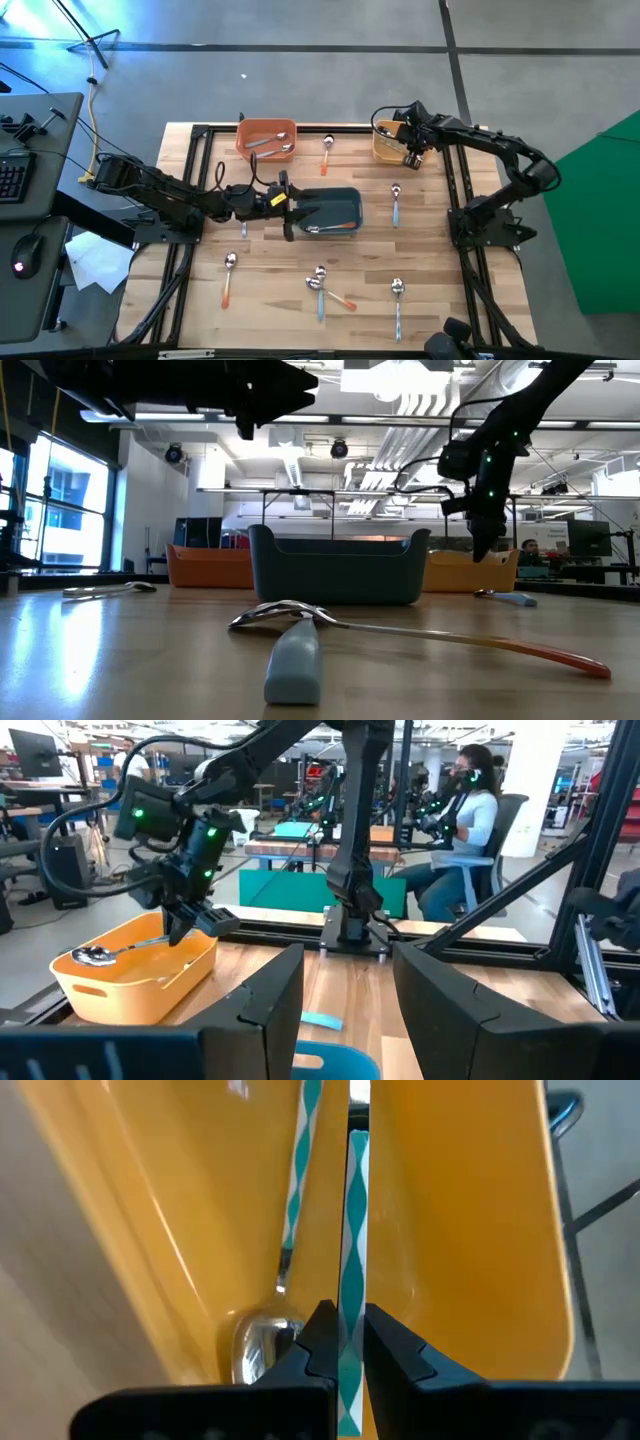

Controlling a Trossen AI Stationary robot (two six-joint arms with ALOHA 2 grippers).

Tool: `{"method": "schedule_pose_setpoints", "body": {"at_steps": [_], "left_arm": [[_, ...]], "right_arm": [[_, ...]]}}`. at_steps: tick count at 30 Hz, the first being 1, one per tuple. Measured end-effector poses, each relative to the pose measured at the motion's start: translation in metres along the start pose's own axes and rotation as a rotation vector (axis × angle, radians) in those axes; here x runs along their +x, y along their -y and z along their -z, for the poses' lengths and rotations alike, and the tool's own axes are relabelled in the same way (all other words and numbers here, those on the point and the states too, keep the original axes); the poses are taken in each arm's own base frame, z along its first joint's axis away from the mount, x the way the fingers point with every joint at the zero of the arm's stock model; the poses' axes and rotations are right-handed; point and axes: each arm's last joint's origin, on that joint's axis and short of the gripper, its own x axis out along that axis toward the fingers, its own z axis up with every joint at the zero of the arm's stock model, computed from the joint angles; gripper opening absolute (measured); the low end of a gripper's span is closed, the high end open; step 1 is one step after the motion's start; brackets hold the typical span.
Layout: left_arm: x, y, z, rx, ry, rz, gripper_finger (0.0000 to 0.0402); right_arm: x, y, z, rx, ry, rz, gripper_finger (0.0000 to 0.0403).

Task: Sort silverware by color (type)
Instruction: Put the white-blue spoon into the yellow bin, then put the orange spoon into the blue bin

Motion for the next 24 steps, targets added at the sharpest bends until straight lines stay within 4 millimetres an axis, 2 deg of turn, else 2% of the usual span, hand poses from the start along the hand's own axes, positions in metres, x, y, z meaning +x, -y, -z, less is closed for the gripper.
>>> {"method": "schedule_pose_setpoints", "body": {"at_steps": [11,16,20,24], "left_arm": [[-0.001,0.004,0.000,0.007,-0.002,0.049,0.0145],[-0.002,0.009,0.000,0.007,-0.003,0.077,0.0145],[-0.002,0.011,0.001,0.016,-0.004,0.087,0.0145],[-0.002,0.011,0.001,0.027,-0.004,0.088,0.0145]], "right_arm": [[0.020,0.003,0.004,0.028,-0.061,-0.049,0.0015],[0.028,0.002,0.003,0.050,-0.075,-0.049,0.0049],[0.022,0.006,0.002,0.085,-0.055,0.011,0.0096],[0.002,0.012,-0.001,0.114,-0.067,0.113,0.0127]]}}
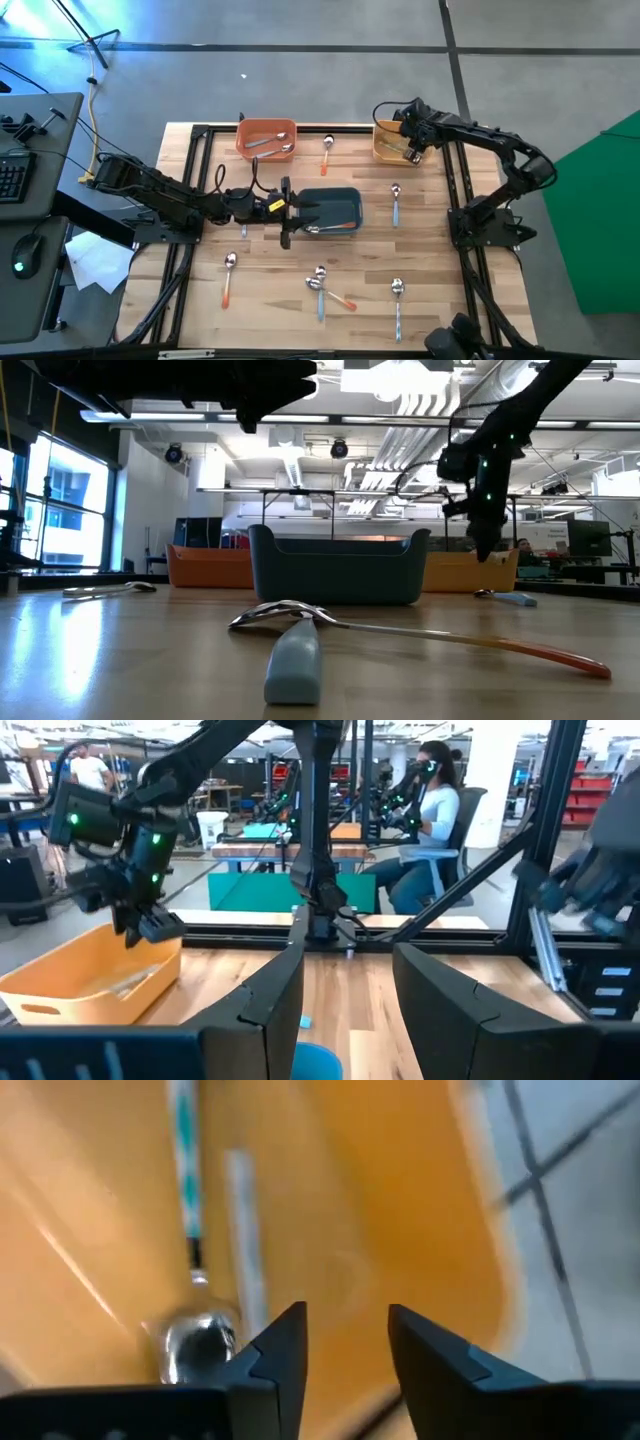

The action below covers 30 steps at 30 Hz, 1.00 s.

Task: Sort silverware by color (type)
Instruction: Put the orange spoon into the blue bin

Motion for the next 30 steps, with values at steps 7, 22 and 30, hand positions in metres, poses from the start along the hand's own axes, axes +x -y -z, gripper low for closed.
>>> {"method": "schedule_pose_setpoints", "body": {"at_steps": [7,22,30], "left_arm": [[-0.002,0.006,-0.002,0.062,0.009,0.024,0.0145],[-0.014,0.019,0.009,0.089,-0.114,0.099,0.0124],[-0.026,0.015,0.025,0.095,-0.136,0.051,0.0033]], "right_arm": [[-0.065,-0.005,-0.003,0.136,0.238,-0.166,0.0071],[-0.134,-0.189,0.071,0.123,0.672,-0.379,0.0004],[-0.161,-0.275,0.098,0.046,0.779,-0.490,0.0005]]}}
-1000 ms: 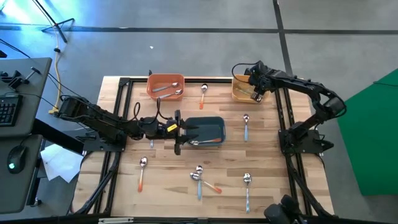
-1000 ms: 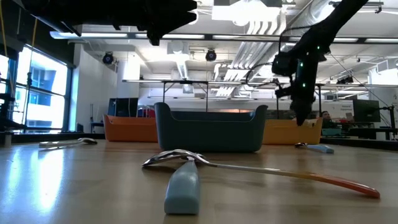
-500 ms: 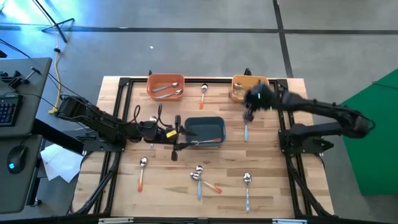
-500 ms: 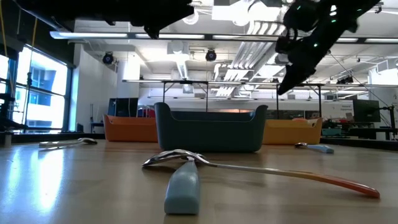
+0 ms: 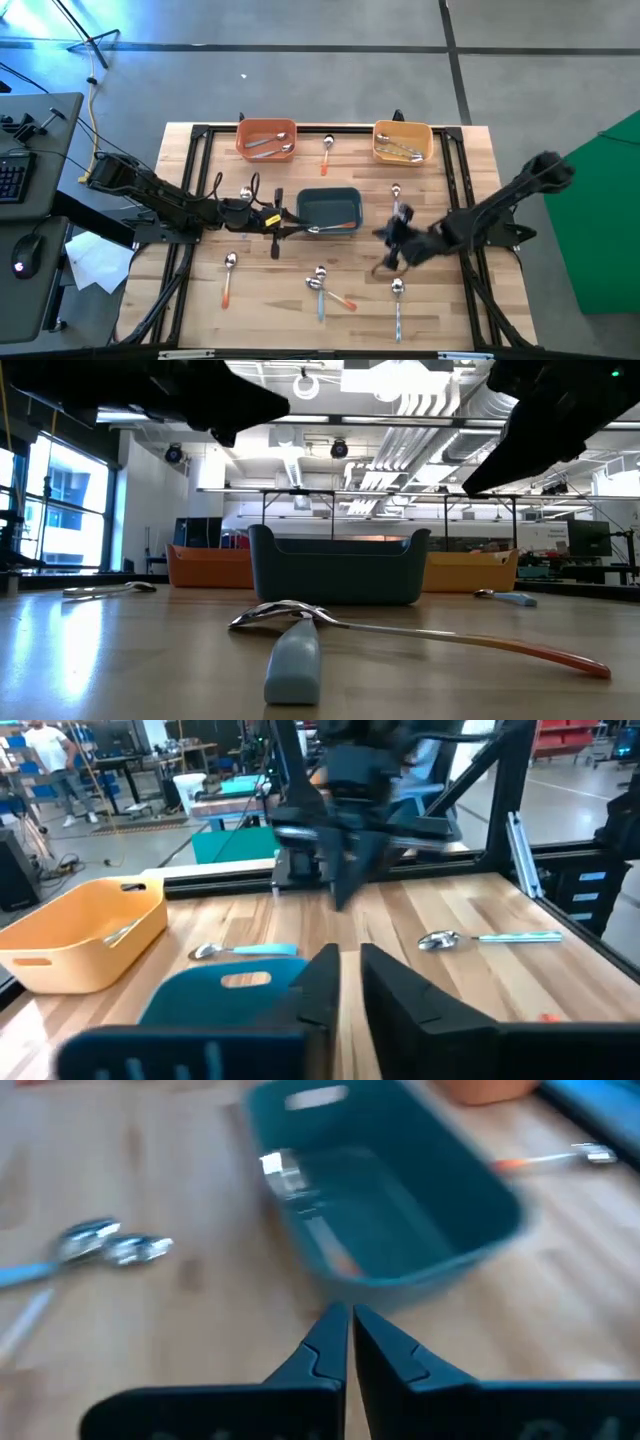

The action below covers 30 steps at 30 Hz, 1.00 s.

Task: Sort silverware by color (type)
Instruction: Put the orange spoon into the blue bin

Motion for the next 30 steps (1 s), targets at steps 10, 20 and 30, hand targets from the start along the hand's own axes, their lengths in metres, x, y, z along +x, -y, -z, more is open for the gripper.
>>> {"method": "schedule_pose_setpoints", "body": {"at_steps": [10,20,30], "left_arm": [[-0.002,-0.006,0.008,0.003,-0.030,-0.036,0.0011],[-0.001,-0.011,0.007,-0.036,-0.022,-0.033,0.0001],[-0.001,-0.009,0.007,-0.098,-0.022,-0.025,0.0001]], "right_arm": [[0.036,-0.083,0.008,-0.012,-0.076,-0.106,0.0051],[0.067,-0.149,0.002,-0.048,-0.131,-0.173,0.0166],[0.079,-0.160,0.012,-0.028,-0.203,-0.194,0.0150]]}}
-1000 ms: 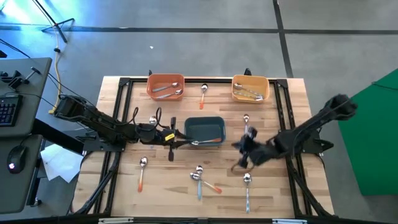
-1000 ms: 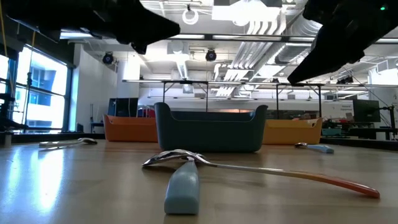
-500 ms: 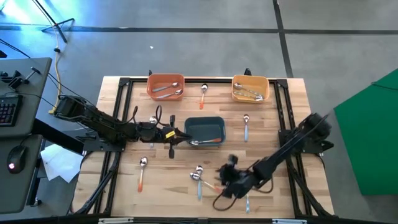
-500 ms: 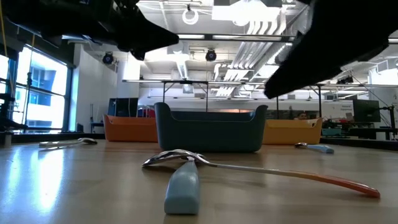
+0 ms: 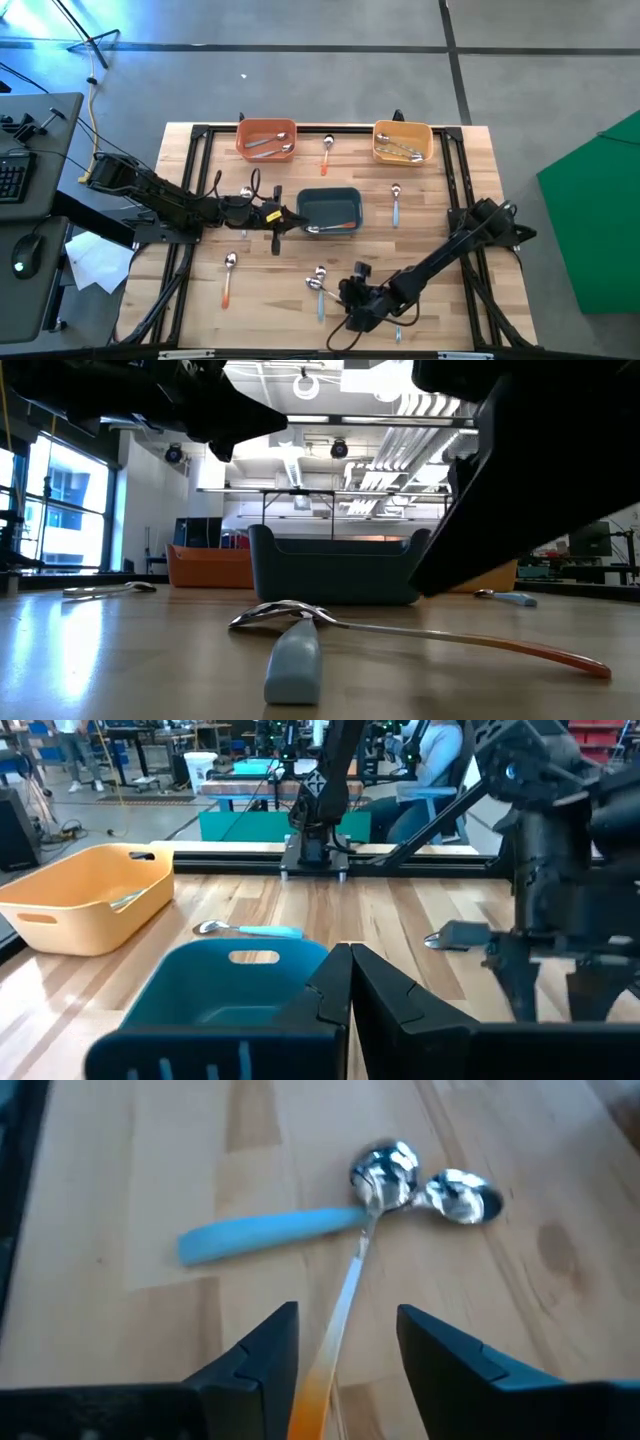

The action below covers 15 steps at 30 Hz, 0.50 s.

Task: Sort silverware by color (type)
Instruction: Put the orange spoon into the blue bin

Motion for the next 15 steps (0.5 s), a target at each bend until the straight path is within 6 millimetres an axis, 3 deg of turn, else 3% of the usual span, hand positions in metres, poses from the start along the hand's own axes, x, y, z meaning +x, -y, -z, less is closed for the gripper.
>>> {"method": "schedule_pose_setpoints", "body": {"at_steps": [8,15], "left_arm": [[-0.003,0.011,0.000,-0.010,0.009,-0.007,0.0001],[-0.003,0.011,0.000,-0.021,0.012,-0.081,0.0001]], "right_arm": [[0.014,-0.002,0.015,0.082,-0.034,0.020,0.0137],[0.020,0.003,0.016,0.099,-0.061,0.048,0.0113]]}}
